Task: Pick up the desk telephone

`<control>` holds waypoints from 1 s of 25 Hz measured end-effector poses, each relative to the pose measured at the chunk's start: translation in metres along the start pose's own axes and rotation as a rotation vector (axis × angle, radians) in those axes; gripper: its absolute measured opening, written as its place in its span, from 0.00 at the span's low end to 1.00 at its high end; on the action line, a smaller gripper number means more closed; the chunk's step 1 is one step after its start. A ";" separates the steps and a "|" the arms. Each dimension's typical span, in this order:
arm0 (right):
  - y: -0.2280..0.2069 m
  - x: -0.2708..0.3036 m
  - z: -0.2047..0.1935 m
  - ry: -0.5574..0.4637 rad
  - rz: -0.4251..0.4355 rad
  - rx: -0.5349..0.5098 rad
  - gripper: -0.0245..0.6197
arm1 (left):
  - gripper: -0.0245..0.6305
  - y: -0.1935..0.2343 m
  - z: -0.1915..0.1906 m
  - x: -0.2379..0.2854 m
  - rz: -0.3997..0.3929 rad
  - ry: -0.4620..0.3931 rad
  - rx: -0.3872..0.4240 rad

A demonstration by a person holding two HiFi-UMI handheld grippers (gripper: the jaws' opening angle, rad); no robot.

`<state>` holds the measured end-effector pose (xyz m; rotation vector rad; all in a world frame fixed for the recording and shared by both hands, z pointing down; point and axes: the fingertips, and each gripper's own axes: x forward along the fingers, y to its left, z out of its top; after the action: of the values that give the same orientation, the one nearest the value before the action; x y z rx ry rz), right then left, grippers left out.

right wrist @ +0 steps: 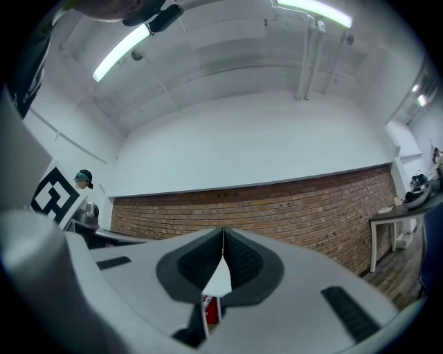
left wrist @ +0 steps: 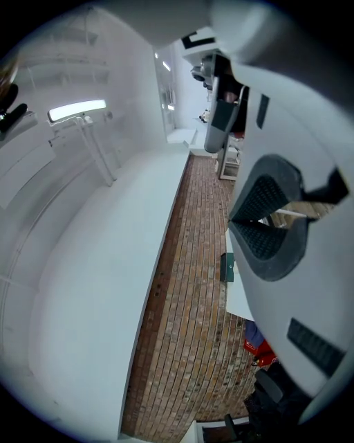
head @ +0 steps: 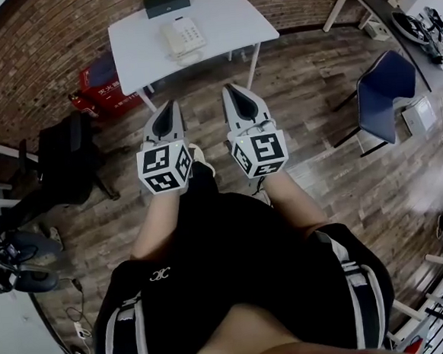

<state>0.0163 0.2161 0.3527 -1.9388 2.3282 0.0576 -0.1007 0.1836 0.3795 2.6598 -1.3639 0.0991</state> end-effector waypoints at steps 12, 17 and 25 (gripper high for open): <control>-0.037 0.061 -0.020 0.029 -0.005 0.007 0.04 | 0.04 0.022 0.007 0.076 -0.024 -0.016 -0.012; -0.058 0.104 -0.042 0.058 -0.005 0.028 0.04 | 0.04 0.037 -0.002 0.123 -0.043 0.015 -0.014; -0.086 0.190 -0.053 0.093 0.001 0.055 0.04 | 0.04 0.080 0.013 0.204 -0.040 0.035 -0.042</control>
<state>0.0640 0.0096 0.3879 -1.9540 2.3614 -0.0978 -0.0467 -0.0285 0.4007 2.6371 -1.2867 0.1106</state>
